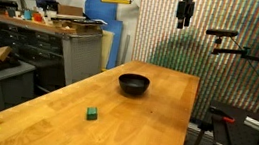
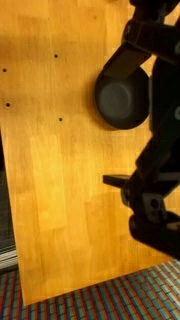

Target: Put the green block inside the black bowl

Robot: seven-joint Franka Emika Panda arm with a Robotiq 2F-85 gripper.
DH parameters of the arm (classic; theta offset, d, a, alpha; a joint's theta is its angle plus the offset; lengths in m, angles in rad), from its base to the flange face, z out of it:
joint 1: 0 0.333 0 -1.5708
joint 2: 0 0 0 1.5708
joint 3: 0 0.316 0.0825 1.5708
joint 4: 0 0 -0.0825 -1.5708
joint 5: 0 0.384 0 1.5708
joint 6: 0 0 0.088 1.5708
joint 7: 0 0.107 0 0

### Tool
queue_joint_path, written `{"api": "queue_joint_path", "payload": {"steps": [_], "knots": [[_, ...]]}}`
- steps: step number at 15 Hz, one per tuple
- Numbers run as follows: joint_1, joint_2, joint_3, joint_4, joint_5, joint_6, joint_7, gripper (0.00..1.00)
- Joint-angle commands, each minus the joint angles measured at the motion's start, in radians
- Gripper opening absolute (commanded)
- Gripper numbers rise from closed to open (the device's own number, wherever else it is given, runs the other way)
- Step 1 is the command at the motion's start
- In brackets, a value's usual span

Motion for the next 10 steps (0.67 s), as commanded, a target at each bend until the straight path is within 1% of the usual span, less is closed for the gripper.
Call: {"api": "queue_joint_path", "payload": {"steps": [1,10], "knots": [[0.012,0.0,-0.011,0.004,-0.003,-0.002,0.002,1.0],[0.012,-0.002,-0.011,0.011,-0.003,-0.002,0.002,1.0]]}}
